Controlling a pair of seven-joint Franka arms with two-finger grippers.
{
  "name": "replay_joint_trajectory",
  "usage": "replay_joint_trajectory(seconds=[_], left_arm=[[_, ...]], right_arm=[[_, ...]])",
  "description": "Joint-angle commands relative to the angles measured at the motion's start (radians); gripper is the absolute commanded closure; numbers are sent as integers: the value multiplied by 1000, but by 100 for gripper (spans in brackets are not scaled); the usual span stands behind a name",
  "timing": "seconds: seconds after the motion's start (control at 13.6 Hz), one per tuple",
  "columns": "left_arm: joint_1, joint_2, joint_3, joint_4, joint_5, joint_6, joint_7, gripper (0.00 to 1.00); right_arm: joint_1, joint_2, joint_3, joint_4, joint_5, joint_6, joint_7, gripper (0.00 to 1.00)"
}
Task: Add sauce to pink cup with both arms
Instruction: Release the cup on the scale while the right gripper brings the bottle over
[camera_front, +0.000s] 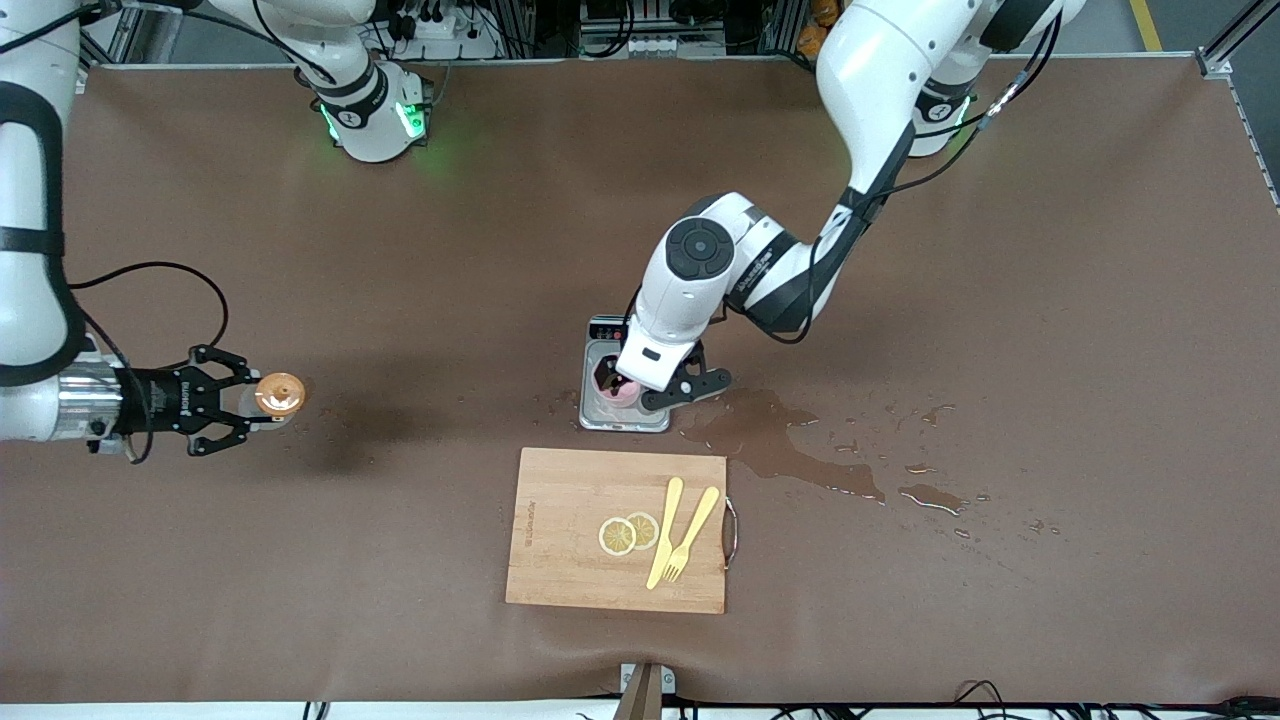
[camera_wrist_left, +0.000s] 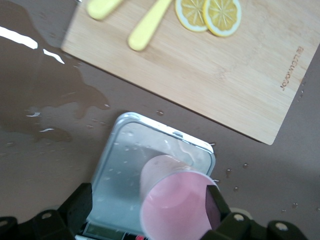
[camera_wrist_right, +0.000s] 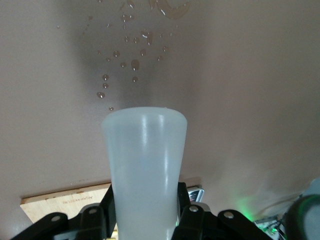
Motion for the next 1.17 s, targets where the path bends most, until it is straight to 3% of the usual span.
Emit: replay_joint_trajectory(seconds=[0.0,0.37,0.81,1.1], left_arm=[[18,-81,1,-31,32,-100,57,0],[125,-209,-9,-124,26,-282,265,0],[265,-282,-12,-126,15,-561,579,0],[336,-298,-10,-126,30,-758,802,0]], right_arm=[[69,-39,-10,-8,-43,16,109,52],[184,-37,-9,54,-118,16,312,51],[399,-17,-7,64,-326,80,628,52],[484,11,-9,101,-369,85,748,53]])
